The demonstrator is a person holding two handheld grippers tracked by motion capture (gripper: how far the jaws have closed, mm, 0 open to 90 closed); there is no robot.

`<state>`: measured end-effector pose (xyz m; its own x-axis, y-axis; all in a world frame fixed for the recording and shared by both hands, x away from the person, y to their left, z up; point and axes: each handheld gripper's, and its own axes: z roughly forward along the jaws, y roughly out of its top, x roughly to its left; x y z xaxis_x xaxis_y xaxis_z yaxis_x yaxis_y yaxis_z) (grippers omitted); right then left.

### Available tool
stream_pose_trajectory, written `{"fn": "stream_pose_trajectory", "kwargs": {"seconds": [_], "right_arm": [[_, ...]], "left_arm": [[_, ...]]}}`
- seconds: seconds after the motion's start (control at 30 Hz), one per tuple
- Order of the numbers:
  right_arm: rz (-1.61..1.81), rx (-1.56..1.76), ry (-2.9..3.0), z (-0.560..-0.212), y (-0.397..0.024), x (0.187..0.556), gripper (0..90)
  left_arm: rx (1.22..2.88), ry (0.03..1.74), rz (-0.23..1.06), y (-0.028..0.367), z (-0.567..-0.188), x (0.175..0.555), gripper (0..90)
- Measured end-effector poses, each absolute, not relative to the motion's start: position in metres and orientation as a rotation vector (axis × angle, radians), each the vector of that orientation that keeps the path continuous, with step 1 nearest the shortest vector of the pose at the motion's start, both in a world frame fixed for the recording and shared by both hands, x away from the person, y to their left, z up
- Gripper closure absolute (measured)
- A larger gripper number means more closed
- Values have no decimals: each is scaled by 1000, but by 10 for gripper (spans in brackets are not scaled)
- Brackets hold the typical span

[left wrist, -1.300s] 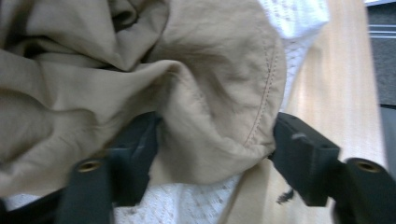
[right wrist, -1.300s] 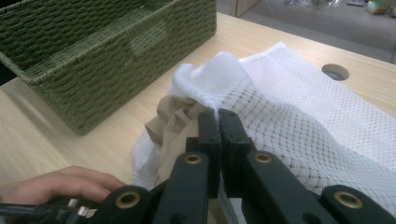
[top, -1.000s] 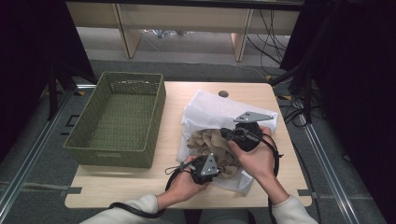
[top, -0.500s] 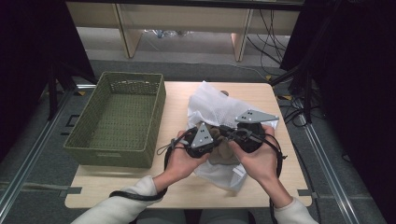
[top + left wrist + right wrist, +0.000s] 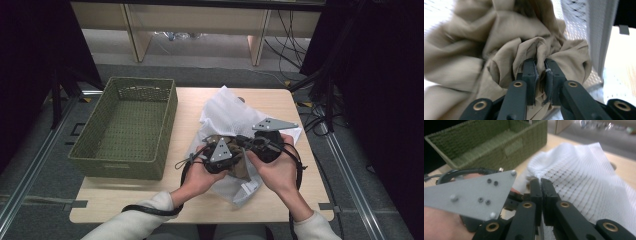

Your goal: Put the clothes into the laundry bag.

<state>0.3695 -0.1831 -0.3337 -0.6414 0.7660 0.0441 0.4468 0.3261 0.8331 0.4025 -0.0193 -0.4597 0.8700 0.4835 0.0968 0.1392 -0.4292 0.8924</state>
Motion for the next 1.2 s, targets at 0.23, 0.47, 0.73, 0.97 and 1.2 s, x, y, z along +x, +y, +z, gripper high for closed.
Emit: {"fn": "stream_pose_trajectory", "kwargs": {"seconds": [0.23, 0.47, 0.73, 0.97, 1.2], "right_arm": [[1164, 1157, 2275, -350, -185, 378, 899], [1117, 1202, 2284, -355, -195, 383, 899], [1117, 1189, 2276, -356, -195, 386, 898], [1119, 1198, 2274, -357, -191, 384, 898], [1126, 1194, 2292, -357, -191, 385, 898]], "left_arm": [[2024, 436, 368, -18, -459, 399, 618], [2006, 422, 417, 15, -442, 390, 482], [2006, 632, 541, 63, -438, 409, 464], [2069, 651, 553, 65, -454, 409, 469], [2088, 519, 350, 42, -459, 387, 405]]}}
